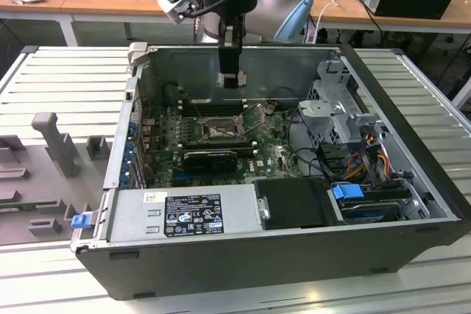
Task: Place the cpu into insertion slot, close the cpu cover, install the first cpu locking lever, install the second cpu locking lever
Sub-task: 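Place the cpu into insertion slot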
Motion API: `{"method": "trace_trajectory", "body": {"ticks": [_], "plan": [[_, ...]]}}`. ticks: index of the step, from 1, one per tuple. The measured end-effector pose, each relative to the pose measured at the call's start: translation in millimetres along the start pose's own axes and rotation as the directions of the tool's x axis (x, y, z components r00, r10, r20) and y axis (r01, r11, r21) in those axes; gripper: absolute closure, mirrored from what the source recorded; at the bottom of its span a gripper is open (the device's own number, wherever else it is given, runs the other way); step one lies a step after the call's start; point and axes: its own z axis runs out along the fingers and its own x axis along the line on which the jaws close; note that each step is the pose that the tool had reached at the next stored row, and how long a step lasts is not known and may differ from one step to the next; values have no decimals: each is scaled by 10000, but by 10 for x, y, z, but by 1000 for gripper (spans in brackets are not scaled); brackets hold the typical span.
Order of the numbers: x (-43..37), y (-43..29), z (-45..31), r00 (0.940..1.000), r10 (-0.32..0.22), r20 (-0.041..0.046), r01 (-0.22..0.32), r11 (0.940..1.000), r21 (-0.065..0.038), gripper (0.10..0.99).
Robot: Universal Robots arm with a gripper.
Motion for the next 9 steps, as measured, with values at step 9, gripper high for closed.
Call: {"method": "trace_trajectory", "body": {"ticks": [9], "plan": [[-1,-8,96,9927,-1204,-98,1204,9927,6,561]]}}
